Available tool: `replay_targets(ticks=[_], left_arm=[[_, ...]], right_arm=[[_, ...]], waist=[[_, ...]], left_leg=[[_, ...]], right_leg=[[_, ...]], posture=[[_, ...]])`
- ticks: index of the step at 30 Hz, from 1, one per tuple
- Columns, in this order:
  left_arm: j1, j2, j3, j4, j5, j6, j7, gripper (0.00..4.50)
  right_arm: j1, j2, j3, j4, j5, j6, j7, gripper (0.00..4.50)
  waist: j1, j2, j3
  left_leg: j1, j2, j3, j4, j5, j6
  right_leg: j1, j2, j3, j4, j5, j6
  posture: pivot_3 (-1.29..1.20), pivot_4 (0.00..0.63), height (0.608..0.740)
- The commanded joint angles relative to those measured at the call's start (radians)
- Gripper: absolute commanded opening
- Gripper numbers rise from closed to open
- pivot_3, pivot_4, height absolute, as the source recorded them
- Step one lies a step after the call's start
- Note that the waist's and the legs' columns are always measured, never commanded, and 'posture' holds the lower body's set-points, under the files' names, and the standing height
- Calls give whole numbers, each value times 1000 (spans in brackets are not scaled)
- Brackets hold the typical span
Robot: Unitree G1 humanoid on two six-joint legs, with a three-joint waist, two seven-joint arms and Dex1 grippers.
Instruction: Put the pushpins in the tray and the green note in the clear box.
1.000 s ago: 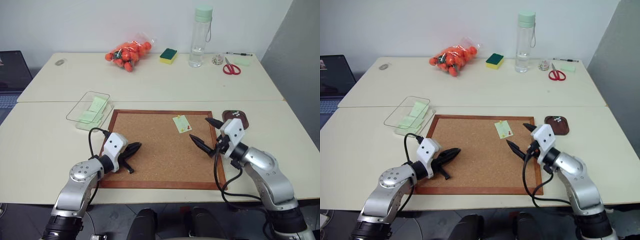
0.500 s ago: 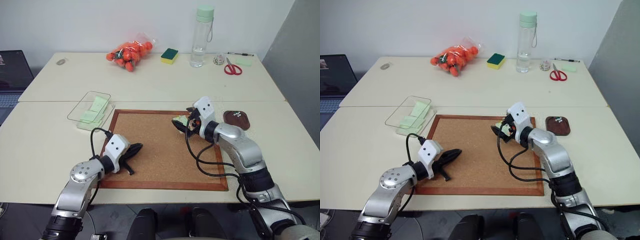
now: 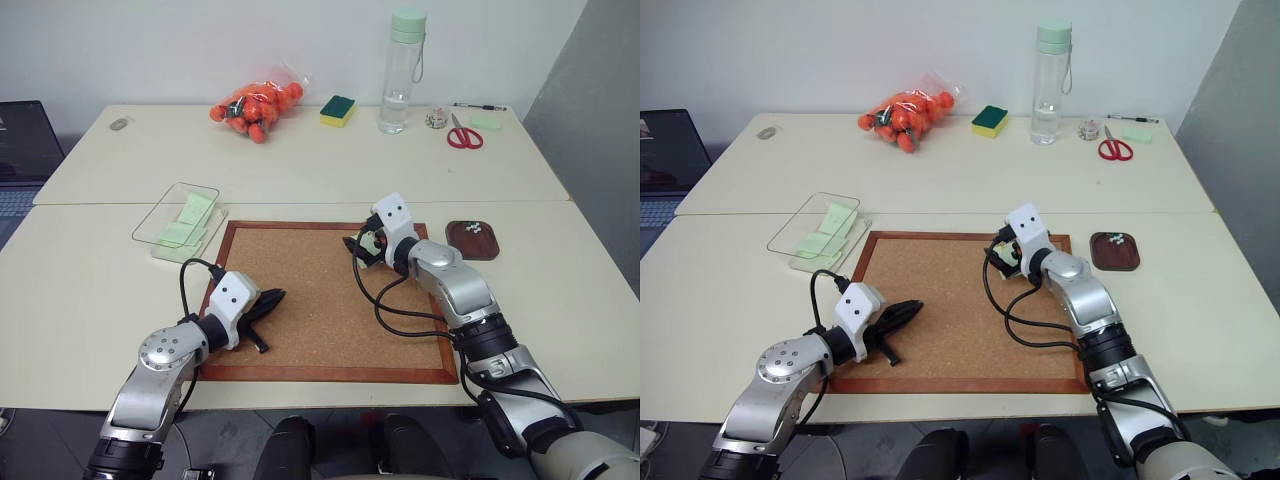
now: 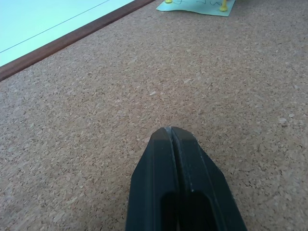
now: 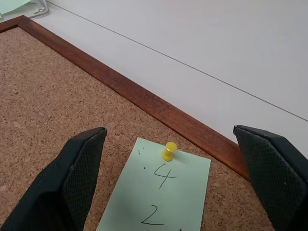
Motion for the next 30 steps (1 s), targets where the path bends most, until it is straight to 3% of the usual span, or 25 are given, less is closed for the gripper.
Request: replay_targets(ticks=[1,18,30], left_arm=[[31,0,-30,3,8,20,-11,0],[36,5,-16,11,13,16,-6,0],[52,-2,-18,3,16,13,-2,0]], right_arm=[[-14,11,-13,-6,-11,-33,-4,3453],[-38,43,-17,98,-38,-66,-12,117],[-37,61,-37,75,-14,-61,-7,7]], waist=[[0,0,0],[-5,0,0],[-17,0,0]], left_leg=[[0,0,0,0,0,0],[0,0,1,0,0,0],[0,0,1,0,0,0]], right_leg=[[0,0,0,0,0,0],[-1,0,1,0,0,0],[-1,0,1,1,0,0]], posture=[[0,150,740],[0,150,740],[0,150,740]])
